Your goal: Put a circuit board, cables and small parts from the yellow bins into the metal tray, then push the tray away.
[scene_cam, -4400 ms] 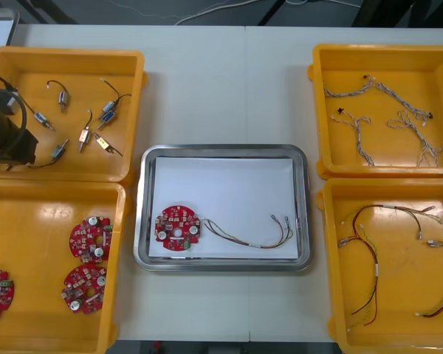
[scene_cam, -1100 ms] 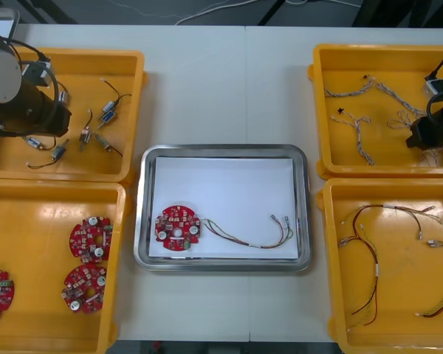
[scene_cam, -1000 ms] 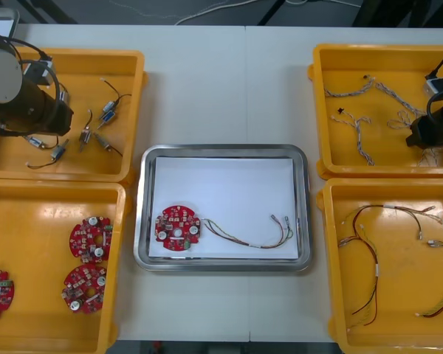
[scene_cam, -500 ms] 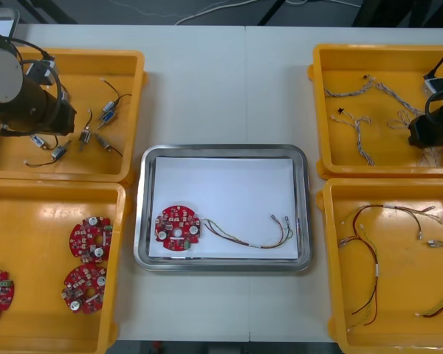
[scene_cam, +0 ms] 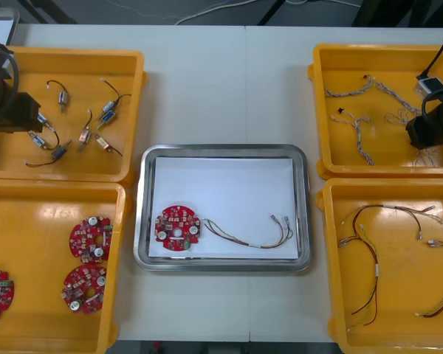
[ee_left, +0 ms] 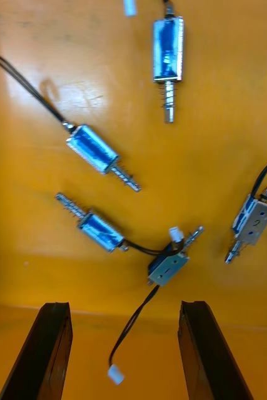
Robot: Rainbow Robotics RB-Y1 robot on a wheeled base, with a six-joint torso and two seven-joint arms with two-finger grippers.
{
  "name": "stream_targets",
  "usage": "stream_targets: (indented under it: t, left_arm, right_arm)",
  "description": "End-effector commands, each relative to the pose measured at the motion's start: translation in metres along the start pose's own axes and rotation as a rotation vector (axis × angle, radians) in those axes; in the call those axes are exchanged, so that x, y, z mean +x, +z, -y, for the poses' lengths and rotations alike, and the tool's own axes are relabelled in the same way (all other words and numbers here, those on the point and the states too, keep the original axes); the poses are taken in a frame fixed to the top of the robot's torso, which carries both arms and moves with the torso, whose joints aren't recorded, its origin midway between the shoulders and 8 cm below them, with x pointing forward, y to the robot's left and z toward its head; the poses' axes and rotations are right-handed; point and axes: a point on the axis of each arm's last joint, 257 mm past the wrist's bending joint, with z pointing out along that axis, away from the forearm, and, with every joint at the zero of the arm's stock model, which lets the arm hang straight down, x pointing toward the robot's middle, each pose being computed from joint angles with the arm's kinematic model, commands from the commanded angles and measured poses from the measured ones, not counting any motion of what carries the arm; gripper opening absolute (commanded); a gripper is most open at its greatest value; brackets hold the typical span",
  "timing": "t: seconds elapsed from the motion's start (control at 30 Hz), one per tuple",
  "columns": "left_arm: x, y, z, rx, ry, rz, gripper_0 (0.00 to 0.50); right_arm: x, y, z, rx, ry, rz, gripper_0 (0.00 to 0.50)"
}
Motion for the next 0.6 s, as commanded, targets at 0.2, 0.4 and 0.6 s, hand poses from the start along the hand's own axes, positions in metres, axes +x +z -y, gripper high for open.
stream_targets:
  t: [0.2,0.4,0.6]
  left_arm:
    - [-0.019,-0.038,-0.073,-0.024,-0.059,0.078,0.5]
    - [-0.017,-0.024,-0.098,-0.021,-0.322,0.086,0.5]
    - [-0.012,-0.017,-0.095,-0.02,-0.537,0.071,0.5]
  right_arm:
    - [-0.038,-0.068,-0.018,-0.054,-0.117,0.027,0.0]
    - [-0.033,-0.096,-0.018,-0.078,-0.12,-0.004,0.0]
    - [-0.025,-0.121,-0.014,-0.085,-0.121,-0.04,0.0]
